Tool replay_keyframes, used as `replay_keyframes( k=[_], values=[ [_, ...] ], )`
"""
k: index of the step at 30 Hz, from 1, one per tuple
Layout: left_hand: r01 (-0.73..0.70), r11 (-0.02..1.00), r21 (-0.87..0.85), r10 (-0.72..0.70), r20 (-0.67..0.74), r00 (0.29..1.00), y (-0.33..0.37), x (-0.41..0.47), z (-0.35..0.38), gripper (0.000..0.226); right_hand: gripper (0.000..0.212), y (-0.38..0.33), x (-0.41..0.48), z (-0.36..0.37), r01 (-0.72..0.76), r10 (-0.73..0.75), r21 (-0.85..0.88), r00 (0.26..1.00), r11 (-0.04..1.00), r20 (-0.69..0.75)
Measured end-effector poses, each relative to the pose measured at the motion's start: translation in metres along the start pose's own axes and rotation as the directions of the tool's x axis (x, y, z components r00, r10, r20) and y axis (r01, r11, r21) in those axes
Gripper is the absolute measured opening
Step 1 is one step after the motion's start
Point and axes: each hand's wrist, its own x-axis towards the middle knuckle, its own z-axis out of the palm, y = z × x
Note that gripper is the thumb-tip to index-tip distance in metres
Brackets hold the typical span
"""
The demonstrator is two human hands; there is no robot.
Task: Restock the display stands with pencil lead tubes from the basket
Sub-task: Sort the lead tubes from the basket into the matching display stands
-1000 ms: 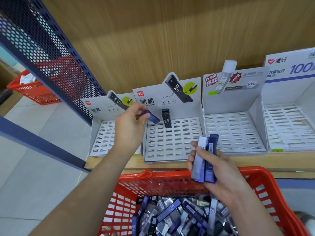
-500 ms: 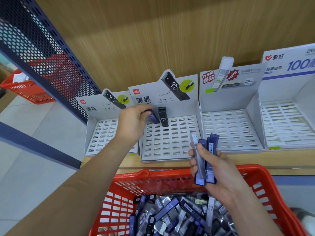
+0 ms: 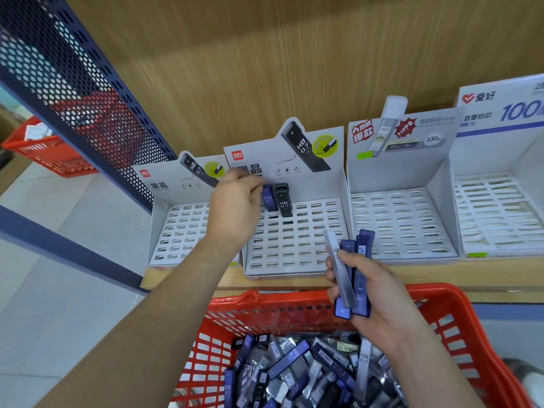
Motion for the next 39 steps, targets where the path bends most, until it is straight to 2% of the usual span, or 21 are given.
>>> replay_keyframes(
  k=[2, 3, 4, 5, 6, 9, 14, 19, 22, 26, 28, 31, 36, 39],
  values=[
    [0.201, 0.957, -0.212, -0.182, 0.103, 0.978, 0.017, -0.019, -0.011, 0.015, 0.037, 0.001, -0.001, 0.005, 0.003, -0.003, -0.018, 1.000, 1.000, -0.016],
    [0.336, 0.873, -0.353, -0.266, 0.233, 0.935, 0.030, -0.033, -0.016, 0.010, 0.034, 0.002, -0.002, 0.008, 0.007, -0.007, -0.024, 1.000, 1.000, -0.019],
    [0.450, 0.777, -0.440, -0.298, 0.373, 0.879, 0.042, -0.050, -0.020, 0.004, 0.033, 0.003, -0.002, 0.011, 0.014, -0.015, -0.032, 1.000, 0.999, -0.020],
    [0.507, 0.719, -0.476, -0.278, 0.472, 0.837, 0.053, -0.066, -0.023, 0.006, 0.033, 0.003, -0.004, 0.015, 0.025, -0.026, -0.042, 1.000, 0.999, -0.014],
    [0.508, 0.707, -0.492, -0.234, 0.516, 0.824, 0.061, -0.081, -0.024, 0.014, 0.032, 0.004, -0.005, 0.018, 0.033, -0.033, -0.047, 0.999, 0.998, 0.001],
    [0.467, 0.643, -0.607, -0.149, 0.499, 0.854, 0.070, -0.105, -0.027, 0.028, 0.028, 0.004, -0.014, 0.025, 0.027, -0.025, -0.022, 0.995, 0.999, 0.098],
    [0.555, 0.433, -0.710, -0.211, 0.519, 0.829, 0.058, -0.104, -0.038, 0.032, 0.024, 0.000, -0.023, 0.024, 0.025, 0.011, -0.194, 0.983, 0.981, 0.183],
    [0.543, 0.319, -0.777, -0.285, 0.468, 0.837, 0.045, -0.097, -0.048, 0.026, 0.037, -0.004, -0.023, 0.018, 0.038, 0.051, -0.329, 0.965, 0.943, 0.257],
    [0.546, 0.387, -0.743, -0.283, 0.469, 0.837, 0.041, -0.093, -0.051, 0.024, 0.041, -0.006, -0.021, 0.015, 0.123, -0.002, -0.445, 0.965, 0.887, 0.262],
    [0.482, 0.601, -0.637, -0.276, 0.400, 0.874, 0.042, -0.077, -0.055, 0.020, 0.027, -0.003, -0.017, 0.013, 0.184, -0.085, -0.496, 0.973, 0.849, 0.215],
    [0.434, 0.657, -0.617, -0.304, 0.309, 0.901, 0.042, -0.060, -0.056, 0.022, 0.024, -0.004, -0.012, 0.008, 0.133, -0.097, -0.391, 0.989, 0.911, 0.111],
    [0.330, 0.788, -0.520, -0.302, 0.141, 0.943, 0.044, -0.030, -0.052, 0.022, 0.022, -0.011, -0.007, -0.002, 0.071, -0.067, -0.078, 0.996, 0.994, 0.054],
    [0.115, 0.938, -0.328, -0.109, 0.036, 0.993, 0.052, 0.001, -0.022, 0.012, 0.026, -0.020, -0.003, -0.008, 0.048, -0.066, 0.211, 0.995, 0.976, 0.077],
    [-0.006, 0.985, -0.170, 0.015, 0.056, 0.998, 0.052, 0.006, -0.004, 0.013, 0.024, -0.019, -0.002, -0.007, 0.028, -0.047, 0.244, 0.996, 0.969, 0.072]
  ],
)
